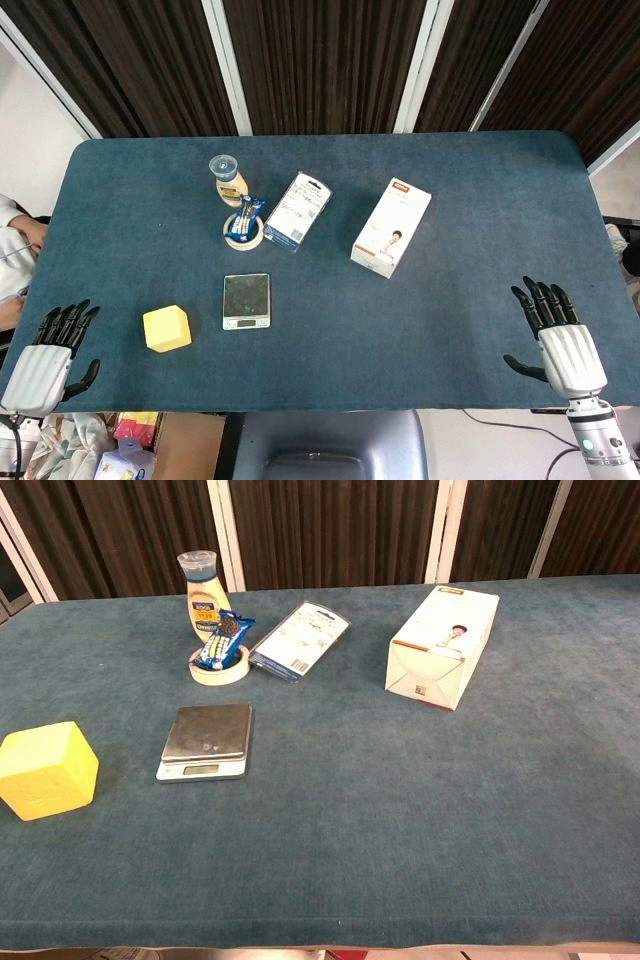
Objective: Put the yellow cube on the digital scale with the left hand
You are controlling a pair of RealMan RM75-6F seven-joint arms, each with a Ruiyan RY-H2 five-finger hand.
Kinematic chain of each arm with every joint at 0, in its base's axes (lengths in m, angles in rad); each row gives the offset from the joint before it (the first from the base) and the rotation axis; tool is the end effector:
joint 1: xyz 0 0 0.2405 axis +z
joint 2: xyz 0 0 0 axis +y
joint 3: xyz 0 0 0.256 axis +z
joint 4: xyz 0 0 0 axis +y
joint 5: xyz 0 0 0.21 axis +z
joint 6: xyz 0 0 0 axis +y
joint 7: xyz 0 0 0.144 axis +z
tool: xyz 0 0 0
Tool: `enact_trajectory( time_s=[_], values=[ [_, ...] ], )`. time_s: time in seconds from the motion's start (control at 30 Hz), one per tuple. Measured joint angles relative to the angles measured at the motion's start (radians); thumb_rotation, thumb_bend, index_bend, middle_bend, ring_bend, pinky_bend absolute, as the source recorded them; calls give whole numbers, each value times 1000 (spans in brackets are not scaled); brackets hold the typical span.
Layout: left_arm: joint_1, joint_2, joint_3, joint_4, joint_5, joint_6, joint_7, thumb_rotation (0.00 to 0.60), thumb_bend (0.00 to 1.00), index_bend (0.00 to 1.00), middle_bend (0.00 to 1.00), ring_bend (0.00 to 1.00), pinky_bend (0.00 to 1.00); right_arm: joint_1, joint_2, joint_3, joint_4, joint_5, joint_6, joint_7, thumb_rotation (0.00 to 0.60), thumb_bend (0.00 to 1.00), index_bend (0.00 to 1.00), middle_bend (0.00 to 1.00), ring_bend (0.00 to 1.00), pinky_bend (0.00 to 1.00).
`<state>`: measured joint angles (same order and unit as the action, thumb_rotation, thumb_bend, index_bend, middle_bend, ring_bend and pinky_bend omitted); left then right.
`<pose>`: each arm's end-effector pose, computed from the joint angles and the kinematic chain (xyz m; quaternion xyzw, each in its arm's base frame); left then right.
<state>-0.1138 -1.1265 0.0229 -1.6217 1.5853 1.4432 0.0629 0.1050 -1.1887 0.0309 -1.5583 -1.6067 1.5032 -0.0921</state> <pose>-0.3005 0.1728 0.1360 -0.6557 -0.3765 -0.3637 0.5440 -0.2981 -0.1825 0.1353 0.6421 -0.3339 0.3915 0.5683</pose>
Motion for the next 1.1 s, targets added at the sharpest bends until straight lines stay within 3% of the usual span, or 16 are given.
enact_trajectory(
  time_s=[0.1,0.13,0.17,0.2,0.23,0.3,0.37,0.47,0.63,0.83,1.1],
  values=[
    [1,-2,5,-3,3,-1,8,600,412,0,0,0,90,0,0,0,-1,6,-6,1,600,116,0,0,0,0],
    [1,-3,7,-4,10,0,9,600,412,0,0,6,138,1,0,0,-1,5,-6,0,600,116,0,0,0,0],
    [1,-5,11,-5,24,4,9,600,412,0,2,53,248,1,1,-1,-1,5,-8,0,600,116,0,0,0,0],
    [1,-7,14,-5,38,7,8,600,413,0,53,186,428,1,1,-2,-2,5,-9,1,600,116,0,0,0,0],
    [0,-11,18,-4,55,11,4,600,412,0,120,306,543,1,2,-3,-3,5,-10,3,600,116,0,0,0,0],
    [-5,-26,31,3,103,18,-16,600,413,0,441,676,842,0,4,-6,-2,2,-9,7,600,116,0,0,0,0],
    [-18,-52,53,10,155,7,-52,600,419,0,671,874,971,0,4,-6,-3,0,-8,14,600,116,0,0,0,0],
    [-45,-88,76,12,187,-50,-82,600,428,0,817,990,1000,0,6,-7,-3,-3,-7,31,600,116,0,0,0,0],
    [-86,-193,87,10,167,-170,-64,600,433,76,964,1000,1000,0,11,-8,-2,-6,-4,45,600,116,0,0,0,0],
    [-123,-284,53,1,15,-295,-12,600,495,83,996,1000,1000,-1,16,-11,1,-14,1,63,600,116,0,0,0,0],
    [-158,-392,-10,-5,-189,-370,208,600,558,75,1000,1000,1000,3,15,-14,0,-14,-11,60,600,116,0,0,0,0]
  ],
)
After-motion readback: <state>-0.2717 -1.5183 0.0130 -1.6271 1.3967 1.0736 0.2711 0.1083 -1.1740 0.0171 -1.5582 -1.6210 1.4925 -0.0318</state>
